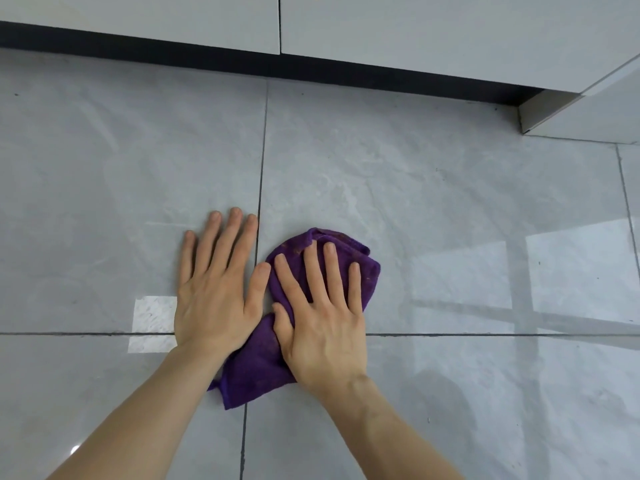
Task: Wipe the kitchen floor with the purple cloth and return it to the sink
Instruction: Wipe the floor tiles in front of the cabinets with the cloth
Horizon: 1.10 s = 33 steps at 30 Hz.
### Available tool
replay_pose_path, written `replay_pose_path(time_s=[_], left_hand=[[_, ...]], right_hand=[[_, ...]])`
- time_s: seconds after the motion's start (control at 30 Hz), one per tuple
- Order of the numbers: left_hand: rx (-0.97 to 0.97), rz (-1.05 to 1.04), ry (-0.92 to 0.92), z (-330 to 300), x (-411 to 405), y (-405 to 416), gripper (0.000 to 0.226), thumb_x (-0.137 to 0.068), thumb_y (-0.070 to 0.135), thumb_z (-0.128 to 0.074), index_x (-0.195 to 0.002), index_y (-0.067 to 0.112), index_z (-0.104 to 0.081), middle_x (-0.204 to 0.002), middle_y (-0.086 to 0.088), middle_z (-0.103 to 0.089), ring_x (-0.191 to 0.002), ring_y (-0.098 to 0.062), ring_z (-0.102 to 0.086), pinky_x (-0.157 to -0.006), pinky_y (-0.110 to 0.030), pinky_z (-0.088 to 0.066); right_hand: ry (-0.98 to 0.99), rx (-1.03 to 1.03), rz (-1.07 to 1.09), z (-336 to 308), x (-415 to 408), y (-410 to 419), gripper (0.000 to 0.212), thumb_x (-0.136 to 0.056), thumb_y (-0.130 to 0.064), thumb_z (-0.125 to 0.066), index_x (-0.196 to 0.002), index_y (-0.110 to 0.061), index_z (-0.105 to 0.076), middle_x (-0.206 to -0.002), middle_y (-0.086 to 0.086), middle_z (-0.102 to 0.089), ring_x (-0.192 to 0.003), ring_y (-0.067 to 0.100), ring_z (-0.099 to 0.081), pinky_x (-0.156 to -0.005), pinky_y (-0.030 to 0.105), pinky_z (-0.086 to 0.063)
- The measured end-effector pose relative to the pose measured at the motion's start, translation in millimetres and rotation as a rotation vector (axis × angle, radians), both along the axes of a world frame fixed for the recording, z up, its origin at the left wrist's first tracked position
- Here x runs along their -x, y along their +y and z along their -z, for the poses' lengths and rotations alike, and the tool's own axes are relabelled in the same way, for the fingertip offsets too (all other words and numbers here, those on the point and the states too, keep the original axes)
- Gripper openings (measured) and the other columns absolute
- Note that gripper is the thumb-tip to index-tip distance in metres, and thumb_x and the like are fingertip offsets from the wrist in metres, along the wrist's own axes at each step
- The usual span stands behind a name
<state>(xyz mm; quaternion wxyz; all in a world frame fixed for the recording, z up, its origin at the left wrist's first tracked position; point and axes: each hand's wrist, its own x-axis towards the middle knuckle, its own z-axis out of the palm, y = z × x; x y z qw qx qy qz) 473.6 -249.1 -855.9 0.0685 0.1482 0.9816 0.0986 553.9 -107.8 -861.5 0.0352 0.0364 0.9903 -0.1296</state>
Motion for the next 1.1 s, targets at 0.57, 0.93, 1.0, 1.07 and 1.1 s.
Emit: replay_pose_path(time_s=[0.57,0.93,1.0,1.07,1.1], left_hand=[[-0.007,-0.004,0.049,7,1,-1,0.063,-0.106,0.046,-0.012,-0.163,0.021,-0.024,-0.172,0.001,-0.022,-0.161,-0.023,-0.013,-0.130,-0.051,-0.011],[-0.003,-0.019,0.047,5,-1,0,0.065,-0.104,0.048,-0.021,-0.162,0.019,-0.027,-0.172,-0.001,-0.025,-0.161,-0.024,-0.016,-0.129,-0.053,-0.013],[0.003,-0.018,0.041,4,-1,1,0.065,-0.104,0.048,-0.021,-0.162,0.019,-0.026,-0.172,-0.001,-0.023,-0.161,-0.024,-0.014,-0.129,-0.053,-0.012],[0.007,-0.021,0.030,3,0,2,0.066,-0.104,0.049,-0.021,-0.163,0.019,-0.025,-0.172,-0.001,-0.022,-0.161,-0.023,-0.013,-0.129,-0.053,-0.011],[0.005,-0.025,0.027,3,0,2,0.066,-0.103,0.049,-0.022,-0.163,0.020,-0.025,-0.172,0.000,-0.022,-0.161,-0.023,-0.012,-0.129,-0.053,-0.011]], right_hand=[[-0.007,-0.066,0.331,-5,20,107,0.053,-0.107,-0.042,-0.026,-0.158,-0.032,-0.029,-0.169,0.006,-0.026,-0.159,0.028,-0.012,-0.127,0.055,-0.014],[-0.036,0.089,0.269,-24,-41,68,0.090,-0.090,-0.082,-0.032,-0.159,-0.024,-0.030,-0.171,0.003,-0.019,-0.160,0.021,-0.002,-0.129,0.054,-0.006],[-0.037,0.037,0.196,-20,-47,43,0.100,-0.084,-0.086,-0.040,-0.160,-0.021,-0.027,-0.170,0.007,-0.020,-0.160,0.027,-0.003,-0.127,0.057,-0.005],[-0.036,0.014,0.136,-13,-53,24,0.095,-0.087,-0.083,-0.042,-0.159,-0.022,-0.029,-0.170,0.007,-0.021,-0.160,0.030,-0.006,-0.127,0.059,-0.007],[-0.033,0.015,0.118,-11,-57,17,0.089,-0.091,-0.079,-0.042,-0.159,-0.023,-0.031,-0.170,0.006,-0.021,-0.159,0.030,-0.008,-0.127,0.058,-0.008]])
